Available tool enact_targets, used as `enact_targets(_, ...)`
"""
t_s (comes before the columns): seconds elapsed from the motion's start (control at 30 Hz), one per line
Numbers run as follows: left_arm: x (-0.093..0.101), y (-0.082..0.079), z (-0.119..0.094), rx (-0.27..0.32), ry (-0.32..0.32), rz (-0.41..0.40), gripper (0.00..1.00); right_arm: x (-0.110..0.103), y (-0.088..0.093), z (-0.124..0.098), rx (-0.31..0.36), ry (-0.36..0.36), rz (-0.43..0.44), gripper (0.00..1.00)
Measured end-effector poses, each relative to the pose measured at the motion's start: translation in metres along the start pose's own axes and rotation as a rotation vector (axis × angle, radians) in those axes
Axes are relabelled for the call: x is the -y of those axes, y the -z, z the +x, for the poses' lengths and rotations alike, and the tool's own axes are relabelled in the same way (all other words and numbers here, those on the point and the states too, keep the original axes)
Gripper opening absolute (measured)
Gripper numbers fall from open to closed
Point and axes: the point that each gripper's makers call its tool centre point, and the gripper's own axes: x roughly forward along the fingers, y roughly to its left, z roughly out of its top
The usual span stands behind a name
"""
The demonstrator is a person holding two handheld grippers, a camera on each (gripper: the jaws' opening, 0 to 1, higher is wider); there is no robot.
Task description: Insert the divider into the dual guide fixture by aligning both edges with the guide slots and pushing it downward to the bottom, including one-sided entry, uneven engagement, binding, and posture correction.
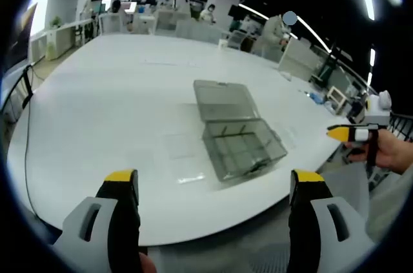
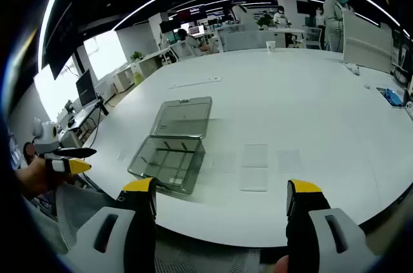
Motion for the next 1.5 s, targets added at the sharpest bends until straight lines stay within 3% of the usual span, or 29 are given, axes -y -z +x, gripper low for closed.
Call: enact_targets(1.5,-0.0017,-0.0014,-0.0007,0.005,-0.001,-0.016,0.92,-0.0032,-0.0015,0.0028,-0.004,-0.022,0.002,0.79)
